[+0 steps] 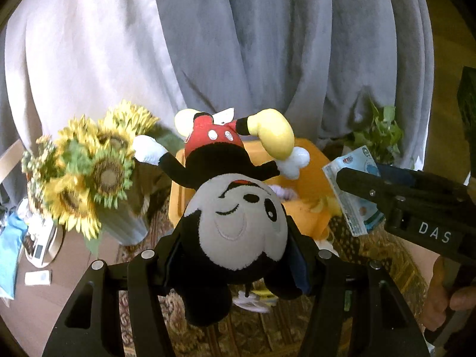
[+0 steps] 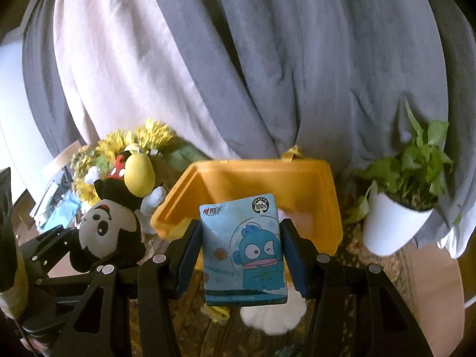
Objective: Organize soft objects
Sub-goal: 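Lift both items over the orange crate and open both tools to drop them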
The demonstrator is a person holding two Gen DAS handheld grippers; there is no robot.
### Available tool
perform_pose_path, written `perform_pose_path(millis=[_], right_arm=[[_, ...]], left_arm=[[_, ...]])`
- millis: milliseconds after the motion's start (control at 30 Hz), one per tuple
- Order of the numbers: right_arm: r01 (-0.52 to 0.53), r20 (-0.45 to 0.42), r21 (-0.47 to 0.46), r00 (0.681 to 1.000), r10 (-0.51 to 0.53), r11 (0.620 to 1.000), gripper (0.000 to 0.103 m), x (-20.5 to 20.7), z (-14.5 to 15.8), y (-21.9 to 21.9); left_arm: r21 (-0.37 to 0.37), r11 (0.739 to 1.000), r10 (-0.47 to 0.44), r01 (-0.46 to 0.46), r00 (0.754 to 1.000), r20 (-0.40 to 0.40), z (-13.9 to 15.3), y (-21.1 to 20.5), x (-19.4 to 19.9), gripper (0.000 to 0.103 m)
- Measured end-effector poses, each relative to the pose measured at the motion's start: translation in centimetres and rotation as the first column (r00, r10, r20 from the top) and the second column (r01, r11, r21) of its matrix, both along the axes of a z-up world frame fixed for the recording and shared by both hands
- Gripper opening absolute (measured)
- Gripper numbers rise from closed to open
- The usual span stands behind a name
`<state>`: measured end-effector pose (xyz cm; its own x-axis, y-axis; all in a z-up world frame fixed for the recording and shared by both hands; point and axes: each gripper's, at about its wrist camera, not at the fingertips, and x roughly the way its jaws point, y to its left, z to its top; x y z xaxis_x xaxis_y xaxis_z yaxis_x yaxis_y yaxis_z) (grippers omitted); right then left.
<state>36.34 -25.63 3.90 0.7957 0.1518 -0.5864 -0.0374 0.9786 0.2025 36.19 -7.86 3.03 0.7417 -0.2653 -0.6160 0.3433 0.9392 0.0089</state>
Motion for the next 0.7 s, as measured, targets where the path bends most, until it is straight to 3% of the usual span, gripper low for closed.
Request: perform_pose_path(millis=[367,700], right_arm=[[0.022,-0.005,-0.021,1.000,-0.022,1.000,0.054,6.1,0.6,-1.7],[0.009,-0.099,-0.021,0.995,-0.011,1.000,0.054,12.2,-2.4,-3.0]], left_arm=[[0.032,0.999,-0.016,0.015,1.000,0.009,0.8,-1.7,6.8,0.060],[0.045,0.998,-0.041,0.044,0.997,-0.066,-1.0,-2.7,13.3,0.060]])
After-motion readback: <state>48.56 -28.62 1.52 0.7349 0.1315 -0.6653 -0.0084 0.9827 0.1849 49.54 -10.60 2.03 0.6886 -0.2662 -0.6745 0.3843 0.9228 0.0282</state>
